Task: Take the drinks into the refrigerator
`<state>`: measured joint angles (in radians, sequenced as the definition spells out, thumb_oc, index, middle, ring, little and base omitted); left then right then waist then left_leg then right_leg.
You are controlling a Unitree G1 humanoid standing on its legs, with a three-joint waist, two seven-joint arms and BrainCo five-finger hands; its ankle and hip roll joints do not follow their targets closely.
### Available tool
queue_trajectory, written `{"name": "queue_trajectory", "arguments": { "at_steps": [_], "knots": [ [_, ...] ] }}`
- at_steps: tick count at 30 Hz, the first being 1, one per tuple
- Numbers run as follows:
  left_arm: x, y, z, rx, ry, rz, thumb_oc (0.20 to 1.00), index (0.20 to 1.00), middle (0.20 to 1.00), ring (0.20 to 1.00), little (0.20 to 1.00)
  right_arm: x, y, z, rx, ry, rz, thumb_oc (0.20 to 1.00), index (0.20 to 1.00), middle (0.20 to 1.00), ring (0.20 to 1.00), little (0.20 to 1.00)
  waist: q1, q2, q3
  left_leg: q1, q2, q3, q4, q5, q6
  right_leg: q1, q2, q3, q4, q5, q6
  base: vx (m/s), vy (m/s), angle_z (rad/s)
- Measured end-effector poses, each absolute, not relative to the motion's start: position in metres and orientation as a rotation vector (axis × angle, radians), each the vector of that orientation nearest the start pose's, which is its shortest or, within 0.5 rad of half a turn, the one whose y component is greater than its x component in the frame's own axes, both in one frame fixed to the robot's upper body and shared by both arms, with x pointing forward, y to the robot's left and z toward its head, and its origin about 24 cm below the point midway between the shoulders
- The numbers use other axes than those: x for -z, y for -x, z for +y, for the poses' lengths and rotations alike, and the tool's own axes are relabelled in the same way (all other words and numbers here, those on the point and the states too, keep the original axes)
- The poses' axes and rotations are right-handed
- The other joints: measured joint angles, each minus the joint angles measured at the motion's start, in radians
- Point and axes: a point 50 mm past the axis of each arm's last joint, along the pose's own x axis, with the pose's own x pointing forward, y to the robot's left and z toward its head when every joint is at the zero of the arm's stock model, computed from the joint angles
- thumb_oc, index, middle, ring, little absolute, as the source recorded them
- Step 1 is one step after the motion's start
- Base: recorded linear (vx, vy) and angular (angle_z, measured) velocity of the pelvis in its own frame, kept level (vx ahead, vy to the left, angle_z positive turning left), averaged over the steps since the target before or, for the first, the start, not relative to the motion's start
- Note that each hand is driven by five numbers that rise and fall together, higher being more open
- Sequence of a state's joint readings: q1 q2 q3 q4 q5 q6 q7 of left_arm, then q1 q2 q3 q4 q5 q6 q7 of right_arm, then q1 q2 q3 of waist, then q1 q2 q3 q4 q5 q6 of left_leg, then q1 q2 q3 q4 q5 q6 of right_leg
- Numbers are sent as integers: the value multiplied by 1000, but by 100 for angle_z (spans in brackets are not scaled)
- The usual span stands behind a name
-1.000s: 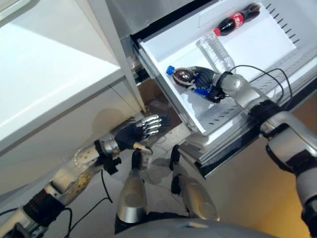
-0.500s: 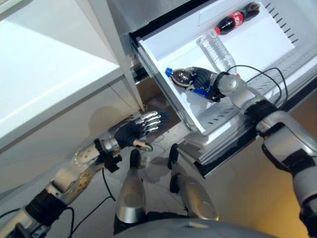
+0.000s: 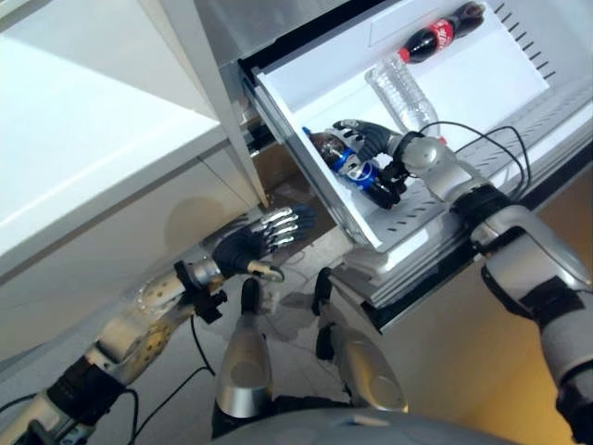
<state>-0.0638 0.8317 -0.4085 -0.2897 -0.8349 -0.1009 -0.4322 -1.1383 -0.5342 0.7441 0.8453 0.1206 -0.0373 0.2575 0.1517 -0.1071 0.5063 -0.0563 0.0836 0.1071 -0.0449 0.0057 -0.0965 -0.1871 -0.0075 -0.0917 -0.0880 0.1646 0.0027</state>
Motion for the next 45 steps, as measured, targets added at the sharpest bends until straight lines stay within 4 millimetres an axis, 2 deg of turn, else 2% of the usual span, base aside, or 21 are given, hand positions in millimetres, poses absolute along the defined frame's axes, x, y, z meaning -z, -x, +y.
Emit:
{"name": "queue_trajectory", "arguments": {
  "at_steps": [8, 13, 18, 21, 23, 26, 27, 28, 30, 33, 34, 35, 36, 38, 39, 45],
  "knots": [
    [-111, -225, 154, 935, 56, -76, 1000, 1000, 1000, 1000, 1000, -188, -408, -133, -491, 927, -68, 1000, 1000, 1000, 1000, 1000, 0, 0, 0, 8, 0, 1, 1, 1, -1, 7, 0, 0, 0, 2, -3, 0, 0, 0],
    [-117, -229, 155, 942, 39, -94, 1000, 1000, 1000, 1000, 1000, -221, -400, -137, -487, 906, -192, 1000, 1000, 1000, 1000, 1000, 0, -1, -1, 23, 1, 0, 6, 1, -1, 24, 0, 0, 2, 3, -5, 7, 0, 0],
    [-120, -230, 156, 951, 21, -97, 1000, 1000, 1000, 1000, 1000, -275, -384, -172, -369, 815, -360, 1000, 1000, 1000, 1000, 1000, -4, -9, -6, 70, 0, 1, 8, 0, -1, 63, 1, 0, 17, 3, -4, 41, 3, -1],
    [-125, -231, 162, 954, -12, -100, 1000, 1000, 1000, 1000, 1000, -289, -366, -202, -298, 732, -457, 1000, 1000, 1000, 1000, 1000, -11, -25, -18, 94, -3, 3, 9, 0, -2, 88, -1, 1, 16, 1, -4, 67, 10, 0],
    [-127, -231, 166, 953, -31, -98, 1000, 1000, 1000, 1000, 1000, -285, -357, -216, -265, 689, -470, 1000, 1000, 1000, 1000, 1000, -19, -38, -29, 103, -4, 0, 13, -1, -2, 100, -2, 2, 17, -1, -6, 42, 17, 0],
    [-127, -230, 172, 941, -46, -89, 1000, 1000, 1000, 1000, 1000, -265, -338, -229, -267, 603, -488, 1000, 1000, 1000, 1000, 1000, -40, -65, -51, 105, -5, 3, 29, -7, -2, 102, -3, 7, 26, -5, -1, 55, 37, -4],
    [-127, -229, 174, 945, -45, -88, 1000, 1000, 1000, 1000, 1000, -251, -325, -238, -259, 555, -486, 1000, 1000, 1000, 1000, 1000, -46, -67, -55, 114, -6, 5, 39, -12, -1, 112, -6, 16, 28, -6, -3, 60, 62, -8],
    [-126, -228, 177, 932, -42, -84, 1000, 1000, 1000, 1000, 1000, -241, -313, -242, -263, 532, -484, 1000, 1000, 1000, 1000, 1000, -52, -66, -64, 115, -8, 9, 49, -20, 2, 115, -9, 22, 31, -8, -3, 70, 65, -11],
    [-124, -225, 181, 916, -32, -79, 1000, 1000, 1000, 1000, 1000, -233, -305, -245, -266, 521, -483, 1000, 1000, 1000, 1000, 1000, -55, -63, -80, 114, -11, 23, 61, -30, 4, 113, -15, 27, 31, -8, -4, 81, 62, -19],
    [-119, -222, 183, 900, -1, -75, 1000, 1000, 1000, 1000, 1000, -212, -282, -259, -217, 449, -476, 1000, 1000, 1000, 1000, 1000, -78, -46, -123, 116, -13, 31, 86, -47, 10, 119, -17, 38, 40, -8, -2, 69, 70, -12],
    [-117, -221, 183, 897, 11, -71, 1000, 1000, 1000, 1000, 1000, -204, -278, -262, -214, 444, -450, 1000, 1000, 1000, 1000, 1000, -105, -39, -144, 118, -16, 43, 99, -56, 12, 119, -13, 51, 43, -11, 2, 75, 118, -15],
    [-116, -219, 183, 889, 39, -87, 1000, 1000, 1000, 1000, 1000, -200, -266, -265, -192, 403, -475, 1000, 1000, 1000, 1000, 1000, -94, -26, -159, 119, -15, 48, 107, -64, 15, 124, -16, 54, 46, -13, 5, 51, 86, -19],
    [-114, -218, 183, 882, 50, -86, 1000, 1000, 1000, 1000, 1000, -196, -262, -267, -183, 391, -478, 1000, 1000, 1000, 1000, 1000, -105, -22, -169, 126, -16, 52, 108, -67, 15, 124, -15, 59, 47, -13, 5, 47, 90, -15],
    [-109, -215, 183, 882, 70, -74, 1000, 1000, 1000, 1000, 1000, -179, -252, -274, -153, 367, -438, 1000, 1000, 1000, 1000, 1000, -118, -9, -192, 136, -18, 59, 109, -72, 18, 133, -16, 68, 47, -17, 10, 44, 80, -12],
    [-108, -213, 184, 885, 72, -70, 1000, 1000, 1000, 1000, 1000, -163, -243, -282, -107, 334, -394, 1000, 1000, 1000, 1000, 1000, -117, -5, -210, 138, -19, 64, 109, -75, 19, 133, -17, 74, 47, -17, 11, 32, 92, -14],
    [-103, -206, 194, 846, 100, -65, 1000, 1000, 1000, 1000, 1000, -106, -217, -303, 86, 212, -256, 1000, 1000, 1000, 1000, 1000, -166, 10, -238, 150, -29, 87, 105, -83, 30, 128, -28, 91, 52, -17, 17, 31, 95, -11]
  ]
}}
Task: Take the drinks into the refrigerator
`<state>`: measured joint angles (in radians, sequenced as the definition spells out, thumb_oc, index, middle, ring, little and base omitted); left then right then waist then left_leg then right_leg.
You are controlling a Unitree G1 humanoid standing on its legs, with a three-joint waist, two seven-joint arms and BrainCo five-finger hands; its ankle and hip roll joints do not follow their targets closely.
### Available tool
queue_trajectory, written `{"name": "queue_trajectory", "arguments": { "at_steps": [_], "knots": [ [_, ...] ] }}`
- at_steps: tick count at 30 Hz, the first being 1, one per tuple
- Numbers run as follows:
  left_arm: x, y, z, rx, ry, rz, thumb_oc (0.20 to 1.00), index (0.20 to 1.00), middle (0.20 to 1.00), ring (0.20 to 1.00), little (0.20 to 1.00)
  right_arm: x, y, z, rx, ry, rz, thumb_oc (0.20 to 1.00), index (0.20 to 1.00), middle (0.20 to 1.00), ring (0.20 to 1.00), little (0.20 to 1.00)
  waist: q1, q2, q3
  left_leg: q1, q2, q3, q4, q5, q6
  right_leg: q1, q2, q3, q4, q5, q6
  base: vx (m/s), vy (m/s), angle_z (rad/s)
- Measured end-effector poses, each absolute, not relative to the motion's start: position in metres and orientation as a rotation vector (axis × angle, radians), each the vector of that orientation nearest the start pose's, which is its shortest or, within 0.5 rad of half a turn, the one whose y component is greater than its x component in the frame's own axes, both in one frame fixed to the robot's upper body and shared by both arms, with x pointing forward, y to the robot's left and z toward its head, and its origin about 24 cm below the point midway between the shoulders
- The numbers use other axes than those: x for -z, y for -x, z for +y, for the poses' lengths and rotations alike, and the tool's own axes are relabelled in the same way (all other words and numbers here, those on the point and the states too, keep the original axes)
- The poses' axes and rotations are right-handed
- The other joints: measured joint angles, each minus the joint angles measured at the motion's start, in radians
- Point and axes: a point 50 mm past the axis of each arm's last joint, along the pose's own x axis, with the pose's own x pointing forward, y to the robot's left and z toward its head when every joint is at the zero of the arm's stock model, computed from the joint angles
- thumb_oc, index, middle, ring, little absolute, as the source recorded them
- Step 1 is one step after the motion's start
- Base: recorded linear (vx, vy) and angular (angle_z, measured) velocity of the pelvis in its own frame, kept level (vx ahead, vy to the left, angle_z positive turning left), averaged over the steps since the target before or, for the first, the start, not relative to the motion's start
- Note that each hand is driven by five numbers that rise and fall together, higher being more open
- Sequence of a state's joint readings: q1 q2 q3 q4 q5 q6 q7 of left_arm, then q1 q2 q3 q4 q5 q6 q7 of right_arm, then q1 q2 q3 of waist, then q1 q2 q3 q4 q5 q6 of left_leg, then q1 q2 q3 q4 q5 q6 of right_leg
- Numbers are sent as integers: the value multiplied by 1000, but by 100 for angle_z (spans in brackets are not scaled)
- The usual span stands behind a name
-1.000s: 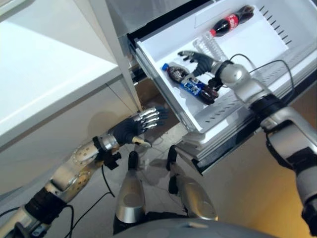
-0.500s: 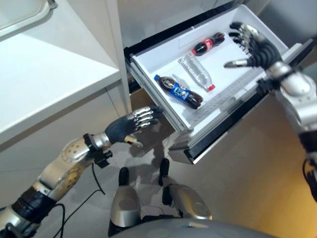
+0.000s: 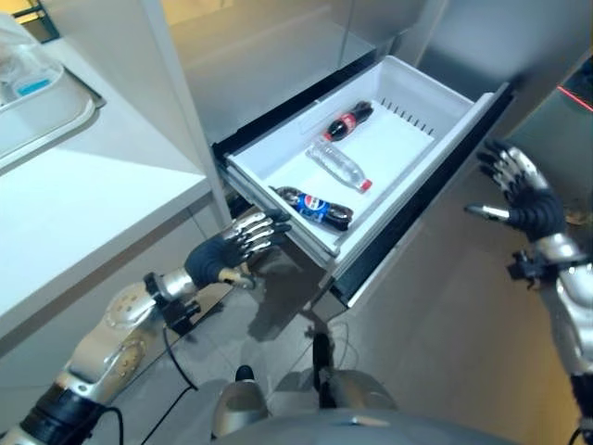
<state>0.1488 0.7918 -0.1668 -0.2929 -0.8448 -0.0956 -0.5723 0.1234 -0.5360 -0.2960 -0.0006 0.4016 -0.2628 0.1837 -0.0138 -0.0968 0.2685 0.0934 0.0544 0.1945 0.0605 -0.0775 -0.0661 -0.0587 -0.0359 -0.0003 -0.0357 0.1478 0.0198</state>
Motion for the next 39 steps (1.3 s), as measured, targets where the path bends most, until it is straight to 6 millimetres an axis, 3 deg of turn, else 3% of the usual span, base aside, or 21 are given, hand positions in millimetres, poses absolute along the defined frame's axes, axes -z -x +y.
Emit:
{"name": "queue_trajectory", "arguments": {
  "at_steps": [2, 5, 10, 11, 12, 13, 18, 24, 33, 39],
  "knots": [
    [-101, -204, 194, 848, 110, -62, 1000, 1000, 1000, 1000, 1000, -70, -205, -316, 194, 162, -123, 1000, 1000, 1000, 1000, 1000, 0, 7, -13, 2, -5, 22, -4, -2, 7, -7, -2, 21, 0, 5, 7, -2, 75, -23],
    [-100, -204, 193, 849, 111, -63, 1000, 1000, 1000, 1000, 1000, -40, -194, -319, 266, 111, -23, 1000, 1000, 1000, 1000, 1000, -9, 13, -25, 6, -16, 37, -11, 2, 12, -13, -6, 33, 0, 10, 15, 3, 79, -15],
    [-99, -203, 193, 844, 121, -69, 1000, 1000, 1000, 1000, 1000, -10, -189, -311, 251, 104, 100, 1000, 1000, 1000, 1000, 1000, -23, 17, -44, 17, -27, 53, -19, 1, 18, -14, -15, 49, -1, 11, 24, -1, 31, -9],
    [-99, -203, 192, 843, 125, -71, 1000, 1000, 1000, 1000, 1000, -4, -188, -309, 244, 95, 124, 696, 696, 696, 696, 696, -24, 17, -47, 19, -27, 53, -21, 1, 18, -13, -16, 49, 0, 11, 24, 0, 0, 0],
    [-99, -203, 191, 843, 129, -74, 1000, 1000, 1000, 1000, 1000, 9, -185, -302, 222, 75, 179, 485, 485, 485, 485, 485, -24, 17, -53, 19, -25, 54, -23, 1, 18, -14, -15, 49, 0, 11, 25, 0, 0, 0],
    [-99, -203, 192, 842, 129, -75, 1000, 1000, 1000, 1000, 1000, 20, -182, -294, 182, 66, 229, 203, 203, 203, 203, 203, -25, 19, -54, 20, -27, 55, -24, 2, 19, -14, -15, 49, -1, 11, 26, 0, 0, 0],
    [-100, -203, 191, 842, 127, -86, 1000, 1000, 1000, 1000, 1000, 44, -178, -263, -1, 41, 350, 200, 200, 200, 200, 200, -24, 21, -55, 27, -24, 63, -31, 3, 20, -11, -15, 52, -1, 11, 27, 0, -8, -2],
    [-100, -203, 191, 846, 125, -95, 1000, 1000, 1000, 1000, 1000, 39, -201, -243, -125, 59, 323, 200, 200, 200, 200, 200, -15, 24, -53, 44, -19, 75, -40, 3, 19, 2, -19, 45, -8, 11, 26, 0, -8, -1],
    [-101, -205, 189, 855, 125, -100, 1000, 1000, 1000, 1000, 1000, 20, -229, -238, -187, 129, 259, 200, 200, 200, 200, 200, 9, 44, -50, 55, -14, 44, -49, 2, 17, 37, -19, 13, -26, 6, 27, 21, -26, 9],
    [-101, -207, 183, 869, 138, -108, 1000, 1000, 1000, 1000, 1000, 19, -234, -236, -195, 172, 267, 200, 200, 200, 200, 200, 34, 50, -49, 55, -12, 14, -50, 3, 17, 59, -22, -17, -37, 8, 23, 8, -30, 16]
  ]
}}
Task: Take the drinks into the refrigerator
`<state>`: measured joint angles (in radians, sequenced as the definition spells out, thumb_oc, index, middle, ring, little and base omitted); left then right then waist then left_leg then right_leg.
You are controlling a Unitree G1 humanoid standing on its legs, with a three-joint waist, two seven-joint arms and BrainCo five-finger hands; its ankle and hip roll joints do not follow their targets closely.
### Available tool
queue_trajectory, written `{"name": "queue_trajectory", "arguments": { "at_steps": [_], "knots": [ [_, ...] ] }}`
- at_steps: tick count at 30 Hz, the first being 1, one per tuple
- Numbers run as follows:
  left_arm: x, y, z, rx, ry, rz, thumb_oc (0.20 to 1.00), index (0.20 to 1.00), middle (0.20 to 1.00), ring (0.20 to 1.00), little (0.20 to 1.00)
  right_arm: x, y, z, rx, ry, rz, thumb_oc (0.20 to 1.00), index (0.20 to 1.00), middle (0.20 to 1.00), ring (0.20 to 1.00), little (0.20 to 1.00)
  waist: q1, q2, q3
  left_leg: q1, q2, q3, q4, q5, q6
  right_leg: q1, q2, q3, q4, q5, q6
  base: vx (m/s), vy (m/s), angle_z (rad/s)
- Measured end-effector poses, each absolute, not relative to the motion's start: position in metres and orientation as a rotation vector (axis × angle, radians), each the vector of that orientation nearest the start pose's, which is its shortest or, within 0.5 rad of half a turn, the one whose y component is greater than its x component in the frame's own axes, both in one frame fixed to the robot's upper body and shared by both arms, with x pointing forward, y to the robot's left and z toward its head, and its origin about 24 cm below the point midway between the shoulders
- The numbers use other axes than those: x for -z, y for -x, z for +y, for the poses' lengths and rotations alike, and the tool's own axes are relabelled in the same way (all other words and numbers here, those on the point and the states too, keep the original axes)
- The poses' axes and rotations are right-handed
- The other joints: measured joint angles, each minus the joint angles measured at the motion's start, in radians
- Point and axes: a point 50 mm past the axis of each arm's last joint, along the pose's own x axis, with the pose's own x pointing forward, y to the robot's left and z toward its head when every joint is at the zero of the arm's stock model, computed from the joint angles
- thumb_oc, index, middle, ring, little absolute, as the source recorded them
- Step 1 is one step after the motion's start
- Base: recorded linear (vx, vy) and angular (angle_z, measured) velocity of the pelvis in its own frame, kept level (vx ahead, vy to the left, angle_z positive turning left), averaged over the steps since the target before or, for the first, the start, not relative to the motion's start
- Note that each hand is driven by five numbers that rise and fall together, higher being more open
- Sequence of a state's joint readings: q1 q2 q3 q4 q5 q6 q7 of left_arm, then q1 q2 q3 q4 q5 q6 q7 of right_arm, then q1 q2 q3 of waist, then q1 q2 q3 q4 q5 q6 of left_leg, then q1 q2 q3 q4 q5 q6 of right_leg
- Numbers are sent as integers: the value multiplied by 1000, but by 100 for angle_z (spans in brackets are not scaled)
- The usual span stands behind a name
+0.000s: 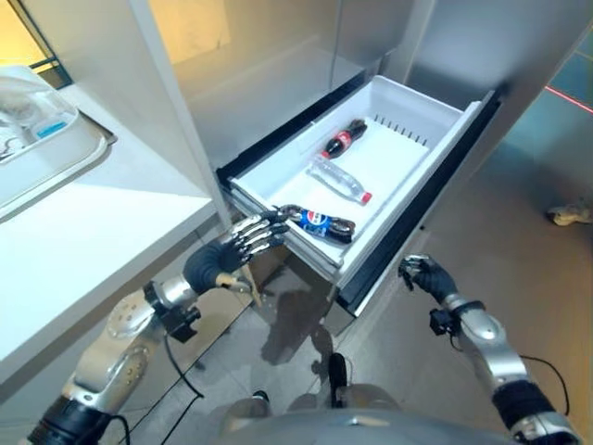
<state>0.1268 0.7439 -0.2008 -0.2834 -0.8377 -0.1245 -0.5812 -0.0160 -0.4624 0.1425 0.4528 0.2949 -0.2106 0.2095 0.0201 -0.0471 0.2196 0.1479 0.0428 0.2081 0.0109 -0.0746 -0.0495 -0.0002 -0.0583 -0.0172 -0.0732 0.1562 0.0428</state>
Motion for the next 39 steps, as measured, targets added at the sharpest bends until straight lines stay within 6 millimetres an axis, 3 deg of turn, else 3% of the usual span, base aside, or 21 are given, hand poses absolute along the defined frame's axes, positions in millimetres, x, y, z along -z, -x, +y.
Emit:
{"name": "queue_trajectory", "arguments": {
  "at_steps": [9, 16, 18, 22, 31, 33, 35, 39],
  "knots": [
    [-99, -208, 179, 867, 160, -112, 1000, 1000, 1000, 1000, 1000, 23, -237, -239, -211, 216, 310, 200, 200, 200, 200, 200, 25, -6, -3, -2, 4, -50, -3, 4, -3, 23, -4, -48, -2, -14, 0, 12, -19, 15],
    [-99, -209, 178, 868, 163, -115, 1000, 1000, 1000, 1000, 1000, 13, -261, -220, -297, 264, 287, 200, 200, 200, 200, 200, 31, -15, -5, -5, 9, -75, -3, 11, -8, 33, -2, -73, -1, -20, -8, 13, -20, 10],
    [-99, -210, 174, 877, 167, -112, 1000, 1000, 1000, 1000, 1000, 6, -270, -216, -318, 286, 265, 200, 200, 200, 200, 200, 52, -17, -6, -10, 13, -82, -3, 13, -12, 33, 0, -81, -1, -21, -9, 13, -28, 16],
    [-98, -209, 171, 889, 170, -105, 1000, 1000, 1000, 1000, 1000, -6, -284, -202, -366, 309, 218, 200, 200, 200, 200, 200, 63, -26, -10, -22, 15, -105, -3, 21, -15, 33, 1, -107, -1, -26, -14, 13, -29, 19],
    [-104, -215, 164, 922, 157, -127, 1000, 1000, 1000, 1000, 1000, -43, -325, -164, -452, 332, 82, 200, 200, 200, 200, 200, 138, -34, -12, -41, 18, -182, 1, 34, -24, 51, -3, -179, 3, -43, -17, 1, -34, 26],
    [-103, -214, 162, 931, 162, -120, 1000, 1000, 1000, 1000, 1000, -54, -332, -148, -494, 344, 42, 200, 200, 200, 200, 200, 147, -35, -12, -54, 13, -210, 4, 38, -23, 51, -8, -204, 9, -51, -15, -14, -14, 34],
    [-102, -214, 162, 930, 162, -119, 1000, 1000, 1000, 1000, 1000, -59, -336, -139, -505, 328, 19, 200, 200, 200, 200, 200, 168, -33, -11, -56, 6, -219, 3, 41, -22, 52, -12, -215, 15, -55, -17, -18, -8, 24],
    [-102, -214, 162, 929, 162, -119, 1000, 1000, 1000, 1000, 1000, -60, -336, -126, -525, 295, 4, 200, 200, 200, 200, 200, 167, -33, -10, -60, 1, -237, 1, 44, -18, 54, -24, -234, 18, -62, -9, -13, 3, 14]
  ]
}}
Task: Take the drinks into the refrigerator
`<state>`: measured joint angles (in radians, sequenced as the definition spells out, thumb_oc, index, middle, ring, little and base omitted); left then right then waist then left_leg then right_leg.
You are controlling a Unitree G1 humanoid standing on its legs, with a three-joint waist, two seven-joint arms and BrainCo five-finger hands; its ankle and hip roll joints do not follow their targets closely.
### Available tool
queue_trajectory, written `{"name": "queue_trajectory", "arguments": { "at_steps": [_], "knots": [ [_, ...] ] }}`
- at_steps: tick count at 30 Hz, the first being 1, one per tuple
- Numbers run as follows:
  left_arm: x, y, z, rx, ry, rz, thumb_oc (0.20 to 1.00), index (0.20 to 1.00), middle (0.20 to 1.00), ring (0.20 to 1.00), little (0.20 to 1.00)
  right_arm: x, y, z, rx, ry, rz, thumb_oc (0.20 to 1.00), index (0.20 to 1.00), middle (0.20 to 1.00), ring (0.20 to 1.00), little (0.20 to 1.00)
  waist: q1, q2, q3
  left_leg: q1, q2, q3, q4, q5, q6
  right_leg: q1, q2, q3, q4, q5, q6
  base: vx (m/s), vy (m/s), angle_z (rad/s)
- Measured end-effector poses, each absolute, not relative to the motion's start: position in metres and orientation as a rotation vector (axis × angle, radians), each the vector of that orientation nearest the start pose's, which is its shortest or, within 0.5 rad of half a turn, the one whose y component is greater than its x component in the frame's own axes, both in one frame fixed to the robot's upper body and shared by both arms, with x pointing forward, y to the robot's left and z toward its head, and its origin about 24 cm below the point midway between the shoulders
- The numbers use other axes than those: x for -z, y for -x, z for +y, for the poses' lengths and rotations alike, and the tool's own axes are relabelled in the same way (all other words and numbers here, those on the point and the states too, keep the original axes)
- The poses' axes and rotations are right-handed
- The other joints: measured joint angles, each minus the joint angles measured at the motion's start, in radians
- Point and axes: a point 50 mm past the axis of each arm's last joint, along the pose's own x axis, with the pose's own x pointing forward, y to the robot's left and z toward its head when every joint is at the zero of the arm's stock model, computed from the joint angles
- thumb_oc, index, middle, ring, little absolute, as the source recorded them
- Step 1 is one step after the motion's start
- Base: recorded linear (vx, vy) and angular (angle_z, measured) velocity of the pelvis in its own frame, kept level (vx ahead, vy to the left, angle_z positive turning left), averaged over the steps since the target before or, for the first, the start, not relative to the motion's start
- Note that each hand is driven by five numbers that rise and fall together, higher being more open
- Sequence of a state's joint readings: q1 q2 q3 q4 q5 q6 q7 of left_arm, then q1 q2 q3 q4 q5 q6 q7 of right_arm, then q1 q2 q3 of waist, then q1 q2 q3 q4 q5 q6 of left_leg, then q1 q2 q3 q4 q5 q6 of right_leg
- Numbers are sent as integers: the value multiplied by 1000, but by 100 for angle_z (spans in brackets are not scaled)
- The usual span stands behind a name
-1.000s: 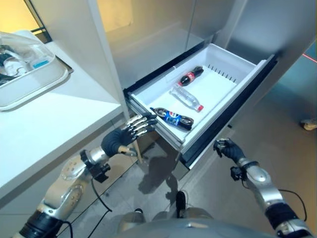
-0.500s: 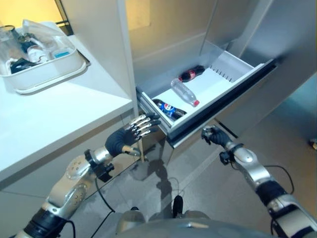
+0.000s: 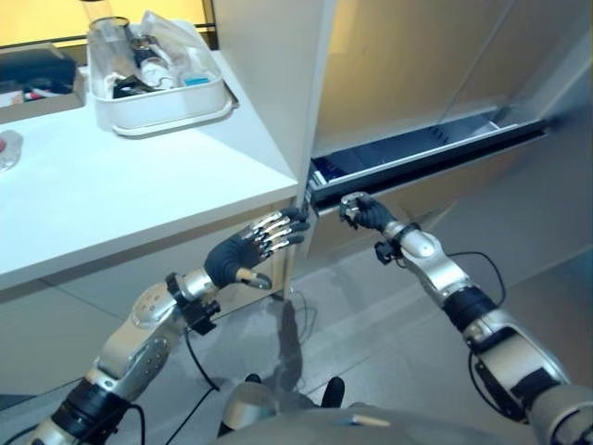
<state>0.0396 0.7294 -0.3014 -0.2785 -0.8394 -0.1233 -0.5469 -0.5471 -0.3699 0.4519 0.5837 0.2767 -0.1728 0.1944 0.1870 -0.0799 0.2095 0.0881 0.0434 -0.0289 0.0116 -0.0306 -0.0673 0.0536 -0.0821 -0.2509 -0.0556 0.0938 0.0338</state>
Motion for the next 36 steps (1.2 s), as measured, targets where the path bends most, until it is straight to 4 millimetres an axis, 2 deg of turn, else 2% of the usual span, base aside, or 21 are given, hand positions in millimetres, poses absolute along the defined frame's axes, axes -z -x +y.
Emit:
{"name": "queue_trajectory", "arguments": {
  "at_steps": [7, 13, 17, 19, 22, 26, 30, 33, 34, 35, 36],
  "knots": [
    [-103, -215, 164, 918, 152, -117, 1000, 1000, 1000, 1000, 1000, -49, -329, -134, -505, 282, 38, 200, 200, 200, 200, 200, -6, 2, 23, 2, -6, 1, -5, 1, 3, 2, -6, -3, 0, -7, 9, -3, 4, 2],
    [-104, -216, 165, 900, 150, -121, 1000, 1000, 1000, 1000, 1000, -32, -315, -153, -461, 270, 96, 200, 200, 200, 200, 200, -9, 5, 38, 6, -4, 17, -9, 1, 4, -6, -4, 6, 0, -4, 6, -7, 7, -3],
    [-104, -216, 165, 896, 150, -122, 1000, 1000, 1000, 1000, 1000, -30, -312, -159, -438, 248, 97, 200, 200, 200, 200, 200, -16, 6, 39, 13, 0, 32, -19, 1, 4, -6, 0, 19, 0, -4, 6, -18, 17, -10],
    [-104, -216, 166, 894, 151, -121, 1000, 1000, 1000, 1000, 1000, -29, -308, -163, -418, 219, 97, 1000, 1000, 1000, 1000, 1000, -20, 8, 40, 24, 1, 41, -24, 1, 4, -5, 2, 26, 0, -4, 6, -12, 16, -10],
    [-104, -216, 166, 891, 151, -122, 1000, 1000, 1000, 1000, 1000, -24, -302, -167, -400, 180, 102, 1000, 1000, 1000, 1000, 1000, -32, 9, 41, 28, 1, 47, -26, 1, 4, -5, 3, 31, 0, -4, 6, -12, 19, -7],
    [-106, -217, 171, 859, 156, -151, 1000, 1000, 1000, 1000, 1000, -9, -284, -183, -338, 142, 139, 1000, 1000, 1000, 1000, 1000, -40, 13, 44, 41, 4, 65, -39, 1, 4, -4, 9, 48, 0, -4, 5, -10, 19, -12],
    [-94, -219, 177, 798, 166, -136, 1000, 1000, 1000, 1000, 1000, 2, -271, -191, -292, 95, 163, 1000, 1000, 1000, 1000, 1000, -72, 16, 45, 56, 3, 76, -48, 2, 4, -5, 10, 59, 0, -3, 5, -22, 20, -9],
    [-55, -222, 201, 623, 103, -13, 1000, 1000, 1000, 1000, 1000, 15, -256, -196, -264, 74, 202, 1000, 1000, 1000, 1000, 1000, -93, 22, 45, 64, 8, 95, -61, 2, 4, -4, 14, 78, -1, -3, 5, -38, 18, -17],
    [-49, -222, 205, 600, 93, 13, 1000, 1000, 1000, 1000, 1000, 17, -254, -197, -262, 73, 210, 1000, 1000, 1000, 1000, 1000, -95, 22, 45, 66, 10, 100, -63, 2, 4, -5, 15, 79, -1, -2, 5, -44, 17, -18],
    [-33, -217, 214, 545, 77, 67, 1000, 1000, 1000, 1000, 1000, 27, -244, -200, -248, 70, 248, 1000, 1000, 1000, 1000, 1000, -104, 23, 44, 74, 8, 109, -69, 2, 4, -6, 17, 85, -1, -1, 4, -42, 15, -19],
    [-8, -213, 227, 431, 82, 131, 1000, 1000, 1000, 1000, 1000, 39, -235, -204, -236, 77, 297, 1000, 1000, 1000, 1000, 1000, -118, 29, 37, 78, 10, 114, -73, 2, 4, -5, 19, 92, -2, -2, 5, -23, 17, -14]
  ]
}}
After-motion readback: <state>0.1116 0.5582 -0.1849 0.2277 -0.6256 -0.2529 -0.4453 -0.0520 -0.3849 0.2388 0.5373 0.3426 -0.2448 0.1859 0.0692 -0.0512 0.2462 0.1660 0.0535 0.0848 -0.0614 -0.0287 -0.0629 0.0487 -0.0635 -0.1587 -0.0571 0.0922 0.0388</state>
